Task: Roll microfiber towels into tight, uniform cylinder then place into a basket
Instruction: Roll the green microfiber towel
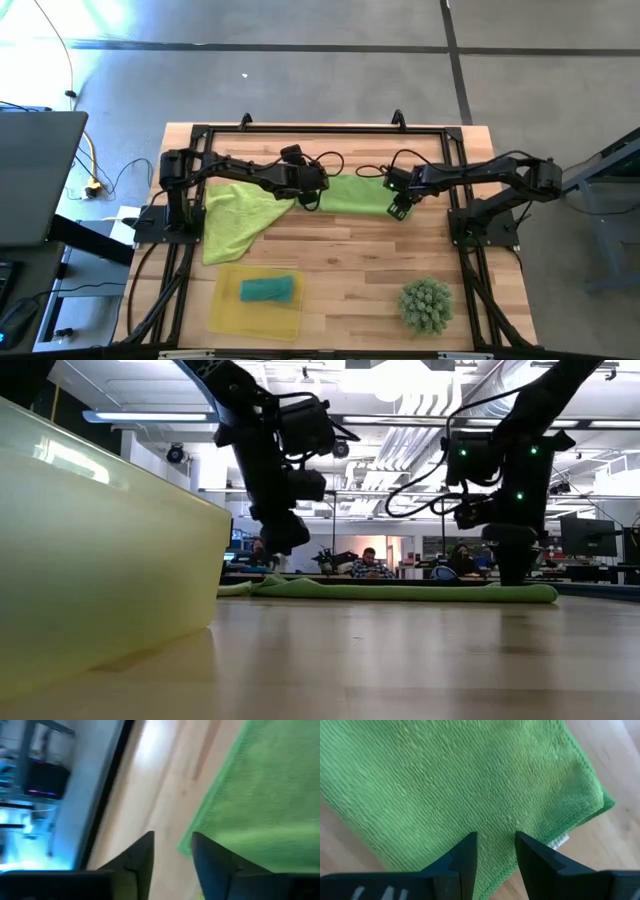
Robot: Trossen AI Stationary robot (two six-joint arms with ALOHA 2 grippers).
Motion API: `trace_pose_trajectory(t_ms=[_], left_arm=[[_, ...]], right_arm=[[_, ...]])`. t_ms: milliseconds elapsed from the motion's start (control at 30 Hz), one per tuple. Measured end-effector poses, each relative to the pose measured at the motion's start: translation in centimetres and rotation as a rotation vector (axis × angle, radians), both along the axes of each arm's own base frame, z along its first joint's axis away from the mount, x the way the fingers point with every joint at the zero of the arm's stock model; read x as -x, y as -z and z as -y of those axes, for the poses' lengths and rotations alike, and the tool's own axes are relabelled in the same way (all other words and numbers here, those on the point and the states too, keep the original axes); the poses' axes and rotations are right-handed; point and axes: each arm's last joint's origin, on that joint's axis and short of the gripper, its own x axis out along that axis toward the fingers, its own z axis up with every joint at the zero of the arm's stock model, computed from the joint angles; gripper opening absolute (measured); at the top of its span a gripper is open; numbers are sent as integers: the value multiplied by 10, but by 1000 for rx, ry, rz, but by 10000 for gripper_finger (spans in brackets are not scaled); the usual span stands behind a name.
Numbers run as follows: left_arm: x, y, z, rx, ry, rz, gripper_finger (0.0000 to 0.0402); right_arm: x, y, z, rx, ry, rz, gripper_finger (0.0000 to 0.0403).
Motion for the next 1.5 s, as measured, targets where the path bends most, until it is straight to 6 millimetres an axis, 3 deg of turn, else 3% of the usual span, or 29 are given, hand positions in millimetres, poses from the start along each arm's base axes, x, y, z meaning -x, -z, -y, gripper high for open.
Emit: trace_pose_trajectory(t_ms=[133, 333, 700, 1100, 1367, 1500], left_arm=[[-4, -15, 4, 32, 1, -35, 146], [-12, -20, 13, 425, 174, 67, 139], [2, 15, 1, 559, 110, 13, 106], [20, 21, 22, 733, 142, -203, 87], [14, -11, 39, 717, 233, -264, 76], [0, -26, 42, 655, 319, -168, 76]], right_arm=[[4, 5, -1, 1, 0, -7, 125], [7, 7, 1, 102, -3, -55, 125], [7, 7, 2, 130, -47, -76, 125], [6, 7, 9, 193, -80, -72, 125], [7, 6, 19, 210, -49, -62, 125], [7, 5, 20, 183, -14, -42, 125]])
